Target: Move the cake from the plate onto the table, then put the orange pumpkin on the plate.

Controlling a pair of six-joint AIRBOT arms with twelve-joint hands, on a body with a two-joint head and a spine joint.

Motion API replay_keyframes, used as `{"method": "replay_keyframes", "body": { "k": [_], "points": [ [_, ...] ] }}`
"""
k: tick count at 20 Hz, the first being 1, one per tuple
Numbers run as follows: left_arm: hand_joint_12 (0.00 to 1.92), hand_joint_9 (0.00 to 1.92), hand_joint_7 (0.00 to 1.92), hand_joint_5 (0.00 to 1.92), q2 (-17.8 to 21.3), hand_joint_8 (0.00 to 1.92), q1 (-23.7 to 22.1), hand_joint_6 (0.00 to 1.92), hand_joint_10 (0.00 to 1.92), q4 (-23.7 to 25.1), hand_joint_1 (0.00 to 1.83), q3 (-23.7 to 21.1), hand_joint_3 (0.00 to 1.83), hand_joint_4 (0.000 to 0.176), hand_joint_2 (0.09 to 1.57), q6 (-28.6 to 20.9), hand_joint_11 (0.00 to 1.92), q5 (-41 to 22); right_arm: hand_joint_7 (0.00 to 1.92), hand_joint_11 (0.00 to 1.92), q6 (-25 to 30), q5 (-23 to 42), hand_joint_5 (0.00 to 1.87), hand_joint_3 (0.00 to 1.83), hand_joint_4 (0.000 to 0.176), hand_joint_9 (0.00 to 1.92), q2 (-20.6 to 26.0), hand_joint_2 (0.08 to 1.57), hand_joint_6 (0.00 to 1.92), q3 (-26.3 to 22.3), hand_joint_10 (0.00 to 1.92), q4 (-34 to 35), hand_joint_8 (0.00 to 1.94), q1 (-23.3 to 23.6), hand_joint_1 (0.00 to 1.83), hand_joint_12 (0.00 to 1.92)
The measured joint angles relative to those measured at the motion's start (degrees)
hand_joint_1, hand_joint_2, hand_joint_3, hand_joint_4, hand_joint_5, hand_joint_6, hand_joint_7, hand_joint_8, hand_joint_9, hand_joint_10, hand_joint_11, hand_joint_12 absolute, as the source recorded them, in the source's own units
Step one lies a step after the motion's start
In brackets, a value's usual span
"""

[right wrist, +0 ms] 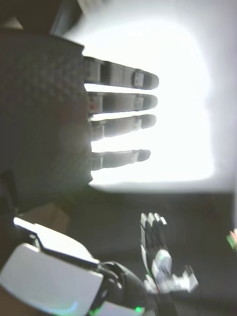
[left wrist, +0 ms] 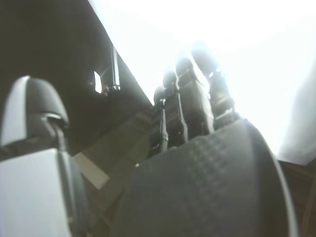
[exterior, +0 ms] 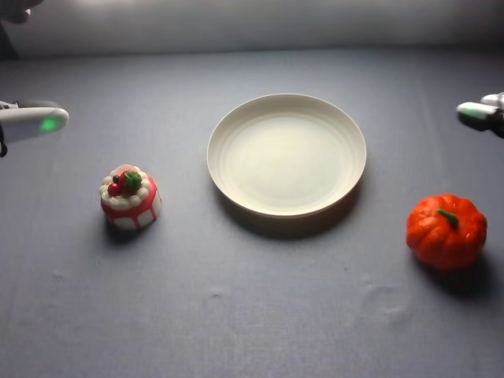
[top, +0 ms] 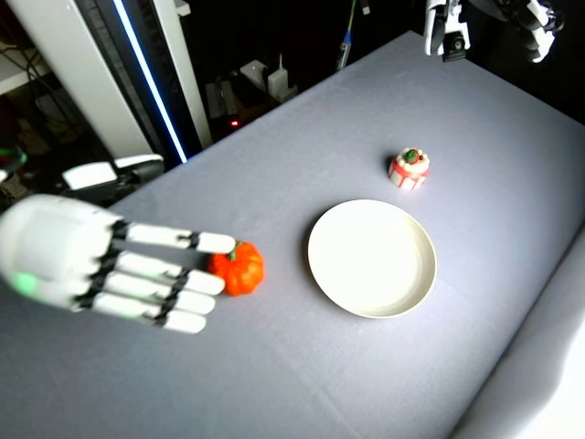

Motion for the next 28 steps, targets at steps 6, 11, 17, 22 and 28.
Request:
{"method": "replay_keyframes", "body": {
  "k": [6,11,17,22,28],
  "points": [
    [1.27,0.33,0.19,0.15,-0.17,0.00,0.00,0.00,0.02,0.13,0.95,0.02,0.01,0.043,1.00,0.00,0.00,0.83,0.07,0.00,6.38,-15.89,0.12,0.03,0.138,0.06,-4.37,0.71,0.03,5.11,0.04,-14.75,0.01,9.11,0.32,1.66],
    [1.34,0.37,0.22,0.15,-0.46,0.00,0.00,0.00,0.02,0.50,0.92,0.13,0.00,0.052,1.00,0.00,0.00,1.11,0.11,0.00,12.70,-24.30,0.16,0.02,0.001,0.07,-5.57,0.87,0.01,7.02,0.01,-28.30,0.01,17.05,0.48,0.28],
    [1.25,0.33,0.19,0.15,-0.72,0.00,-0.02,0.00,0.01,0.79,0.95,0.17,0.00,0.043,0.97,0.00,0.00,1.86,0.05,0.00,17.22,-28.04,0.17,0.00,0.000,0.04,-6.49,0.89,0.00,8.07,0.00,-35.67,0.00,19.32,0.61,0.22],
    [1.28,0.39,0.24,0.16,-1.16,0.01,-0.02,0.00,0.02,1.33,0.96,0.17,0.00,0.037,0.96,0.02,0.00,2.19,0.05,0.00,17.25,-28.57,0.17,0.00,0.000,0.07,-7.91,0.90,0.00,8.63,0.01,-35.85,0.00,19.32,0.58,0.58],
    [1.07,0.41,0.27,0.15,-1.44,0.00,-0.02,0.00,0.01,1.62,1.00,0.17,0.01,0.031,0.99,0.02,0.00,2.32,0.06,0.00,17.29,-29.33,0.16,0.00,0.000,0.08,-9.97,0.92,0.00,10.23,0.01,-35.69,0.00,18.43,0.48,0.43]
  ]
}}
